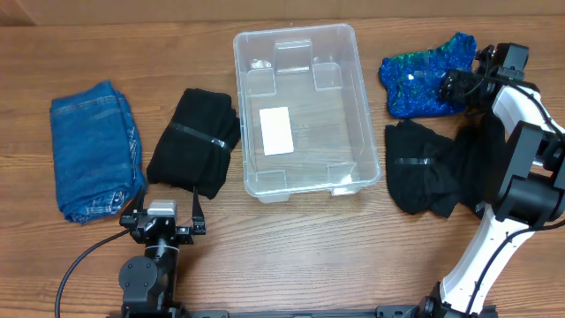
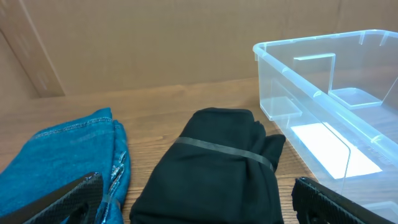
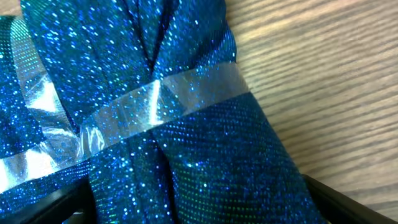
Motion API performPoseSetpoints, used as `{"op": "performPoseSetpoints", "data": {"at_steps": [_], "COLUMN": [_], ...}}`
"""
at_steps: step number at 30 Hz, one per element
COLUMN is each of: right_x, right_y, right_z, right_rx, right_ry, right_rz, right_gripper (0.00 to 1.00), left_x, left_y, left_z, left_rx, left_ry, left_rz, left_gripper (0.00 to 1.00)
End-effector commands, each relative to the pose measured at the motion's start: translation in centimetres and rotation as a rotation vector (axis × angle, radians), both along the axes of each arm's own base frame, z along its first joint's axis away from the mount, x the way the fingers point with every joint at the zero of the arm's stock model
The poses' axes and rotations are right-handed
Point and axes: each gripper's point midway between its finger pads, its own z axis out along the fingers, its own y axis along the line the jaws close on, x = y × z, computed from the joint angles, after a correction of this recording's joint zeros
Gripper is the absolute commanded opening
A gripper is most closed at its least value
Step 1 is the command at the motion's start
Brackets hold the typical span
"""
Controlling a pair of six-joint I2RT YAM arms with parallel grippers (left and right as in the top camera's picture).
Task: Pack container
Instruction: 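Reach the right gripper to the blue sparkly bundle and grasp it, then lift the blue sparkly bundle with the right gripper into the bin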
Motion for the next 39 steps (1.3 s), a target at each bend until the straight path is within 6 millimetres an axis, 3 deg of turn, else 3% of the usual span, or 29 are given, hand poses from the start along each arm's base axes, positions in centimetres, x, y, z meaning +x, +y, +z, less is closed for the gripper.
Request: {"op": "performPoseSetpoints", "data": {"at_steps": [1, 7, 8, 10, 15, 16, 21, 26, 31, 36, 39], "right_x": [-0.7, -1.5, -1.5, -1.3, -0.7, -0.4, 0.5, 1.3, 1.3, 0.0, -1.7], "right_y": [0.3, 0.6, 0.6, 0.5, 1.5, 1.9, 2.6, 3.5, 4.3, 5.9, 8.2], "right_z": [-1.4, -1.6, -1.3, -0.9, 0.9, 1.7, 6.2, 12.4, 15.9, 22.8, 27.6], "right_rx": [0.006, 0.019, 0.018, 0.015, 0.060, 0.076, 0.114, 0.224, 0.278, 0.269, 0.299], "right_ry": [0.055, 0.092, 0.088, 0.080, 0.027, 0.005, -0.095, -0.227, -0.294, -0.399, -0.457], "right_rz": [0.012, 0.012, 0.013, 0.012, 0.047, 0.060, 0.056, -0.013, -0.025, -0.008, -0.004], "right_gripper": [1.00, 0.78, 0.61, 0.45, 0.07, 0.04, 0.04, 0.04, 0.04, 0.04, 0.04], "left_x": [0.0, 0.0, 0.0, 0.0, 0.0, 0.0, 0.0, 0.0, 0.0, 0.0, 0.0], "left_y": [0.0, 0.0, 0.0, 0.0, 0.0, 0.0, 0.0, 0.0, 0.0, 0.0, 0.0], "left_z": [0.0, 0.0, 0.0, 0.0, 0.0, 0.0, 0.0, 0.0, 0.0, 0.0, 0.0], "left_rx": [0.008, 0.008, 0.008, 0.008, 0.008, 0.008, 0.008, 0.008, 0.008, 0.008, 0.008], "left_ry": [-0.005, -0.005, -0.005, -0.005, -0.005, -0.005, -0.005, -0.005, -0.005, -0.005, -0.005], "left_rz": [-0.003, -0.003, -0.003, -0.003, -0.003, -0.003, -0.003, -0.003, -0.003, -0.003, -0.003], "left_gripper": [1.00, 1.00, 1.00, 1.00, 1.00, 1.00, 1.00, 1.00, 1.00, 1.00, 1.00]}}
